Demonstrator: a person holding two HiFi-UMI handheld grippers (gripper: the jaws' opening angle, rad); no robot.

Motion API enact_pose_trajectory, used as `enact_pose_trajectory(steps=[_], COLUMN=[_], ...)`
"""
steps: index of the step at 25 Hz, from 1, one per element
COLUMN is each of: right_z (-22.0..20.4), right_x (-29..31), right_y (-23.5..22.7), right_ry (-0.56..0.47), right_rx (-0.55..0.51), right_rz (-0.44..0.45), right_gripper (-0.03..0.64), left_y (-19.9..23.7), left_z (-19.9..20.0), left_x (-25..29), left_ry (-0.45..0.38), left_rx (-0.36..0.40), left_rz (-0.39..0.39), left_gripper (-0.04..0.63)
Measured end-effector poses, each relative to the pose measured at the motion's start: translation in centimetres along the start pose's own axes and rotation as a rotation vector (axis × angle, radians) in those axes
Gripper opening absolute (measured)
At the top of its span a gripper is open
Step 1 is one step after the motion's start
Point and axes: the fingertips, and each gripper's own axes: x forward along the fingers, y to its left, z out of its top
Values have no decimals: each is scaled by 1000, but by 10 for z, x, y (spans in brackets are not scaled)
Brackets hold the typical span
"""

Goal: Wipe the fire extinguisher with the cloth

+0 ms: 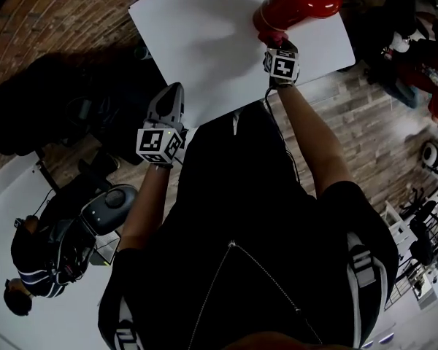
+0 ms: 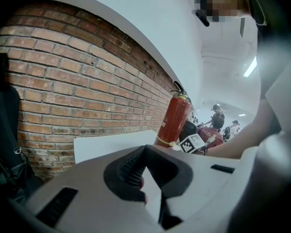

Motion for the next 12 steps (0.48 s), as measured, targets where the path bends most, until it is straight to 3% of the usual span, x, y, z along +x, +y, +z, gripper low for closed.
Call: enact_pose_trajectory(steps=[12], right_z=[-39], right_x=[38], right_y=[-6], right_ry=[93], right_rx=[-32], right_rz=[-11], right_gripper=[118], left_y=[2], left_z=[-12], left_x=[-21], left_ry=[7], left_rx=[-15], left_rz=[28], left_gripper=[17])
